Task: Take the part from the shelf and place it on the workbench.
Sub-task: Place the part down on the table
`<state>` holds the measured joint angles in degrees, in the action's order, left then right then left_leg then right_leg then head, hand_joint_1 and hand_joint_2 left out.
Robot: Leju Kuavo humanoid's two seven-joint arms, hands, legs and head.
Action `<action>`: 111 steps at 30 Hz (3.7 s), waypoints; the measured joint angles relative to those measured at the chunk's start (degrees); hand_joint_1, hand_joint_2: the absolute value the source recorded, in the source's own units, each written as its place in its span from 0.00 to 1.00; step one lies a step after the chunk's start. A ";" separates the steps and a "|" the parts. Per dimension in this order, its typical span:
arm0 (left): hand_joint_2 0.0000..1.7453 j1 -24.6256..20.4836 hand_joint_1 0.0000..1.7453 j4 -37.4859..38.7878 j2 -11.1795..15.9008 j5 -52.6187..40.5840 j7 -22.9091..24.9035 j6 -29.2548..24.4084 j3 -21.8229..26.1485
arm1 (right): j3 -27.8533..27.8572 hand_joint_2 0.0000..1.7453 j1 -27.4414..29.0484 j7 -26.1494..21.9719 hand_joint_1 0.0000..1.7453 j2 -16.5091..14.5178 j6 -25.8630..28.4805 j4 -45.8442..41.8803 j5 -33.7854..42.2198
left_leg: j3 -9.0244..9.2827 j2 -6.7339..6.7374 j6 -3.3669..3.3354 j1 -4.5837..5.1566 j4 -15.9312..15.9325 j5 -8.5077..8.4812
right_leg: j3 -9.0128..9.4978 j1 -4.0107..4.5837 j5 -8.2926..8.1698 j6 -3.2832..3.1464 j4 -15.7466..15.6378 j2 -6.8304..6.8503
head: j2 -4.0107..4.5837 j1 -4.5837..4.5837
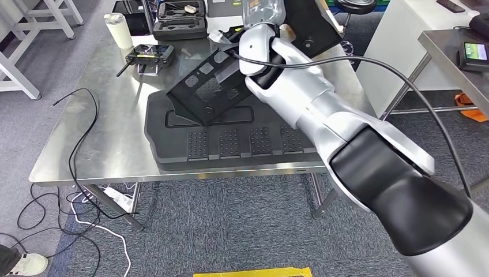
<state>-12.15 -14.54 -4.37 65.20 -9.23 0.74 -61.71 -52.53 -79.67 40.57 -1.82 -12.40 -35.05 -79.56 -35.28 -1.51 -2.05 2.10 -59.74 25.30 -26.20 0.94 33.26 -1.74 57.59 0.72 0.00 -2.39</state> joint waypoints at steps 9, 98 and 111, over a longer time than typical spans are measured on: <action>1.00 -0.99 1.00 -0.03 -0.05 -2.16 3.47 0.69 0.04 | 12.29 1.00 1.62 -1.48 1.00 0.37 -3.42 0.50 44.92 | -0.11 0.21 0.04 0.02 0.01 -0.03 | -0.22 0.01 -0.14 -0.01 0.05 -0.23 | 0.00 0.00; 1.00 0.48 1.00 -0.79 -0.79 -3.44 0.01 -0.20 2.93 | -1.88 1.00 -1.81 -0.44 1.00 1.51 -2.74 -13.15 24.78 | -0.49 0.56 0.05 -0.14 0.15 -0.03 | -0.66 0.20 -0.19 -0.02 0.02 -0.55 | 0.00 0.01; 1.00 0.49 1.00 -0.79 -0.79 -3.43 0.04 -0.11 3.50 | 3.26 1.00 -0.94 -0.46 1.00 1.08 -1.24 -13.65 34.42 | -0.49 0.57 0.05 -0.15 0.15 -0.02 | -0.70 0.20 -0.18 -0.02 0.02 -0.55 | 0.00 0.01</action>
<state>-11.66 -15.32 -5.16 61.77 -9.20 0.63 -58.21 -49.27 -80.61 40.11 -0.74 -13.63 -48.70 -45.14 -35.77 -0.93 -2.00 1.95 -59.59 25.28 -26.90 1.14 33.08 -1.76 57.60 0.17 0.00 -2.38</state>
